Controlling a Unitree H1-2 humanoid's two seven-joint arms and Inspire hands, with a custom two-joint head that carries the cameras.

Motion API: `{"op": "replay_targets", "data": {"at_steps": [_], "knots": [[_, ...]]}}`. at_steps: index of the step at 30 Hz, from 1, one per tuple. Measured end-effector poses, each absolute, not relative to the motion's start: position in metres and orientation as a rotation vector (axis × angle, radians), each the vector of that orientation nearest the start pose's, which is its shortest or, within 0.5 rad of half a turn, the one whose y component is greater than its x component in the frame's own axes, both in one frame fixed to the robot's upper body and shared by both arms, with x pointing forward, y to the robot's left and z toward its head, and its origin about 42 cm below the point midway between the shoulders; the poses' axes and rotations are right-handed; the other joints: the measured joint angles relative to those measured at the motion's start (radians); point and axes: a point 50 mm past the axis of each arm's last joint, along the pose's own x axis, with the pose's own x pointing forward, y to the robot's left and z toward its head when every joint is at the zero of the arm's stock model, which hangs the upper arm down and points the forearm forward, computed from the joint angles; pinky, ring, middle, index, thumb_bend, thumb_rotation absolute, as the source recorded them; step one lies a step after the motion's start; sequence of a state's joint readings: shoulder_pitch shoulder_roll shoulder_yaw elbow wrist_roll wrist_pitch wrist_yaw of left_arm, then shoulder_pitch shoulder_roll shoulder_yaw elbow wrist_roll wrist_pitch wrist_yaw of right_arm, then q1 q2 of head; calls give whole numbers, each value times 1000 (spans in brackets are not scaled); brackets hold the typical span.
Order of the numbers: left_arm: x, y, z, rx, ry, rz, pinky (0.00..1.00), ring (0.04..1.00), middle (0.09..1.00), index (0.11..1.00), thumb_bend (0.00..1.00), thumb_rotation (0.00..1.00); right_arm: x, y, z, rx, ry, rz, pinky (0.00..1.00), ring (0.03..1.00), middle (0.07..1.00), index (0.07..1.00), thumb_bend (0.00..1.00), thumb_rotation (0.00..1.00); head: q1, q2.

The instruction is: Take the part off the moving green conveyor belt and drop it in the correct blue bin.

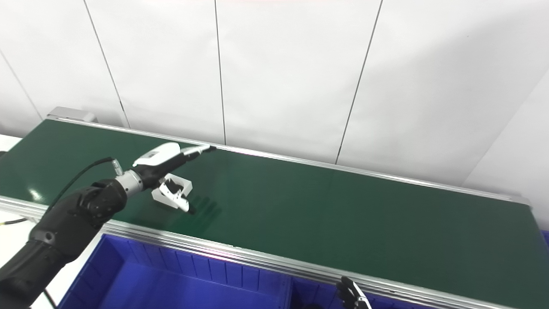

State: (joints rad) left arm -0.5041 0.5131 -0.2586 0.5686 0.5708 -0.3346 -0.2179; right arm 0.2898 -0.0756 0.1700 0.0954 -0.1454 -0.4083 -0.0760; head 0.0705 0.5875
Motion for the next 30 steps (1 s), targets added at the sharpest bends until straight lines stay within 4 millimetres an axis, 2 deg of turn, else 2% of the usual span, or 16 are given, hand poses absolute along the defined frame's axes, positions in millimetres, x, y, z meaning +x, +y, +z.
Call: {"op": "replay_targets", "data": {"at_steps": [4, 10, 17, 22, 26, 27, 29, 30], "knots": [[431, 330, 131, 1206, -23, -522, 951, 961, 953, 950, 979, 151, 169, -205, 32, -168, -37, 92, 840, 842, 843, 875, 659, 377, 5, 3], [441, 330, 128, 1265, 3, -540, 972, 962, 951, 951, 966, 165, 169, -207, 32, -170, -37, 92, 834, 841, 843, 874, 659, 381, 12, 0], [443, 326, 127, 1302, 18, -552, 966, 965, 959, 959, 924, 91, 168, -207, 31, -174, -35, 91, 837, 844, 844, 875, 660, 407, 20, 0], [445, 324, 126, 1334, 44, -550, 952, 965, 961, 960, 852, 36, 168, -208, 32, -171, -35, 90, 836, 840, 846, 878, 659, 394, 23, 5], [448, 321, 125, 1333, 58, -526, 810, 896, 925, 930, 749, 3, 168, -209, 32, -167, -34, 88, 830, 833, 842, 876, 658, 390, 22, 6], [449, 319, 125, 1329, 58, -522, 669, 781, 870, 892, 671, 1, 167, -209, 32, -167, -34, 88, 825, 833, 841, 874, 663, 401, 22, 6], [450, 316, 123, 1322, 58, -521, 504, 629, 753, 814, 579, 0, 168, -209, 32, -167, -36, 88, 826, 835, 844, 876, 657, 398, 22, 8], [451, 314, 122, 1321, 54, -521, 401, 510, 613, 762, 530, 0, 168, -208, 32, -167, -37, 88, 833, 839, 846, 877, 650, 392, 22, 8]]}}
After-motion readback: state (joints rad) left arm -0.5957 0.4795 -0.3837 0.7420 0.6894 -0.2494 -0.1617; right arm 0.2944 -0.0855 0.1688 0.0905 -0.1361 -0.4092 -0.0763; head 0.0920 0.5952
